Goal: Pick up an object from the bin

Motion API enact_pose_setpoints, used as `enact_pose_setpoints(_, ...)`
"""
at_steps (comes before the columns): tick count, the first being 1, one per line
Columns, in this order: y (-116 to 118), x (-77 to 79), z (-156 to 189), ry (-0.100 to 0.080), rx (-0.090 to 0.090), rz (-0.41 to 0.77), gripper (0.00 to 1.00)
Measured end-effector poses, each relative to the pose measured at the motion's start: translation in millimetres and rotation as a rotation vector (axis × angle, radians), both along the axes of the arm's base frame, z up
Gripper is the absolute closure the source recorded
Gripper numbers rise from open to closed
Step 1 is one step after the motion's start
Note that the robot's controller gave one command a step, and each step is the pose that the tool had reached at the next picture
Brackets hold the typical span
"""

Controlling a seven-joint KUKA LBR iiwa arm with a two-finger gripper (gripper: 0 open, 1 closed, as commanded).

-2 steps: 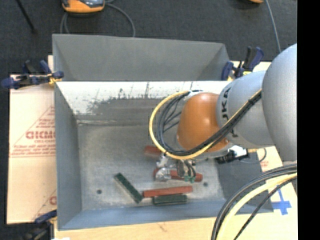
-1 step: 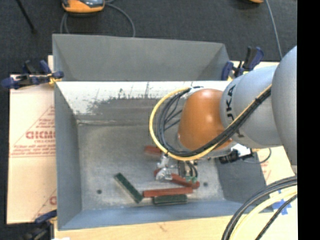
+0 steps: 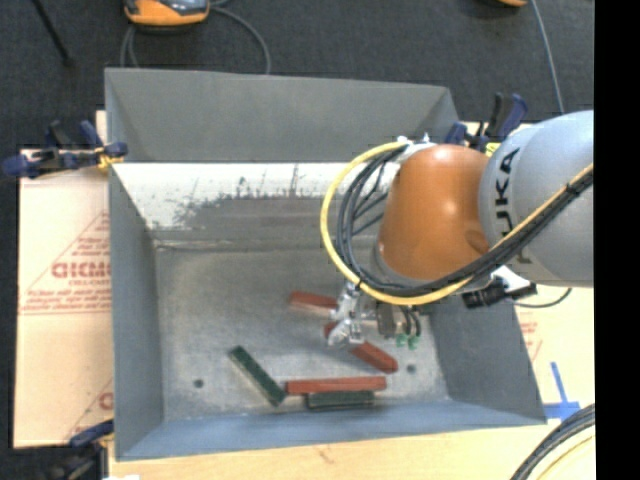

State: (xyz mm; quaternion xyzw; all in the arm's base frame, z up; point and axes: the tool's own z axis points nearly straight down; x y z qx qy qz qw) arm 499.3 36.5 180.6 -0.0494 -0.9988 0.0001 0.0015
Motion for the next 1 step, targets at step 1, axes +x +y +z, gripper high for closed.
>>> enact_pose_setpoints(1,-0.8,1.5,50.0,-0.007,0.001,0.001,1.00)
